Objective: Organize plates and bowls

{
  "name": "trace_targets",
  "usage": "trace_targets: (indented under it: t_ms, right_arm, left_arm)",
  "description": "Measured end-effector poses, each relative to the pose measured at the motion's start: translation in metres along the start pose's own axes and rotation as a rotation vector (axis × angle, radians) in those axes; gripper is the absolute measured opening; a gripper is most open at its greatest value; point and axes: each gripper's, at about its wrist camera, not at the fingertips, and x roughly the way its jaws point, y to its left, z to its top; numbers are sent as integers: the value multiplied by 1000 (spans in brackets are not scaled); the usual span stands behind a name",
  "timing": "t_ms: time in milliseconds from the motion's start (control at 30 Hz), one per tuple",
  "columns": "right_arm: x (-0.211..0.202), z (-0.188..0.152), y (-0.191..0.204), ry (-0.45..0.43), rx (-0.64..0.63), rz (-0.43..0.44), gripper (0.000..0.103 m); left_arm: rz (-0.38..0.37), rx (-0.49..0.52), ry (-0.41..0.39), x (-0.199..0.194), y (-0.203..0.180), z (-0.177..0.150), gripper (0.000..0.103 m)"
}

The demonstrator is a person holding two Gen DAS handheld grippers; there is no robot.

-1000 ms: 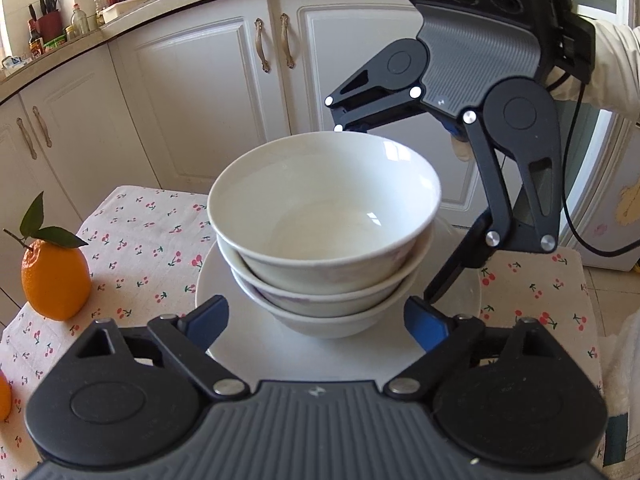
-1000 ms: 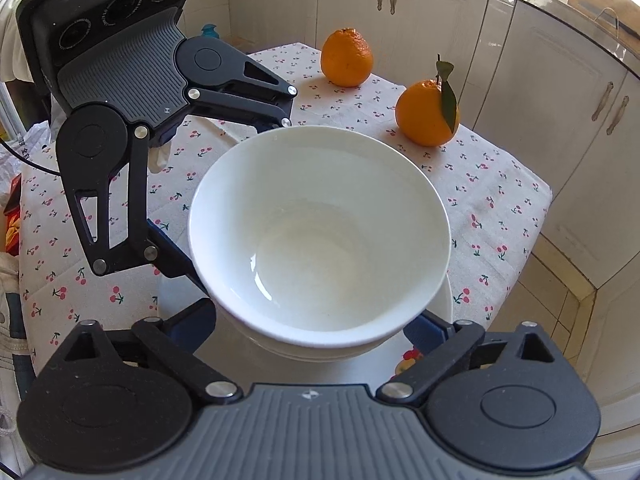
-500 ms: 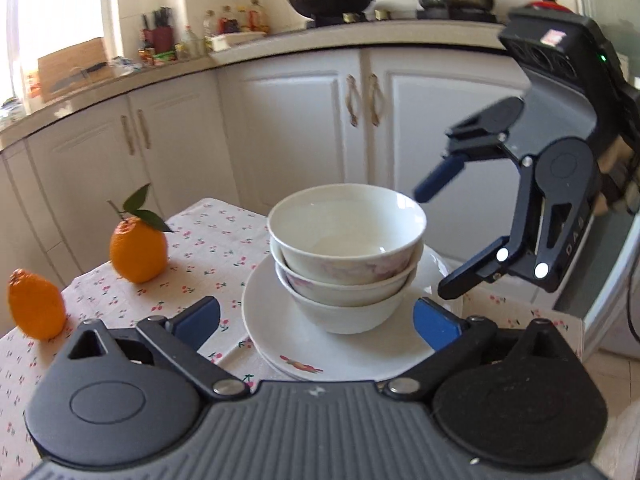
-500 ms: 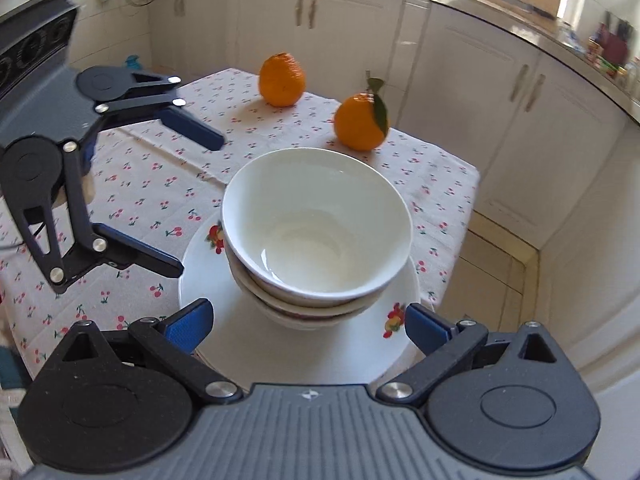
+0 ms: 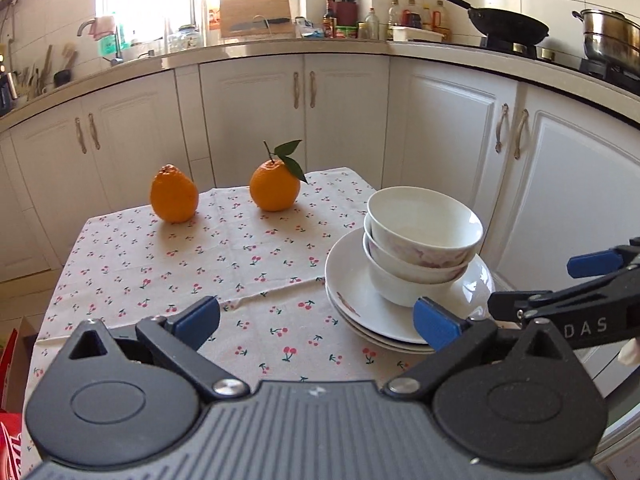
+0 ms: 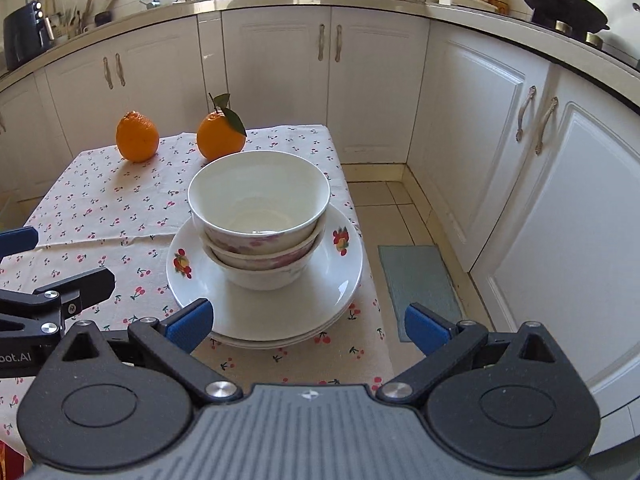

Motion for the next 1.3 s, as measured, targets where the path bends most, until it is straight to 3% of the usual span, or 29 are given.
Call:
trace_targets:
  t_ms: [400,1300]
  right_arm:
    - [-33,-4,22,-76,-2,-13,103]
    - [-30,-7,27,-81,-7,-34,103]
  left_arm:
    - [83,-51,-21,-34,9,-4,102]
    - [104,-87,10,-32,11,-7,102]
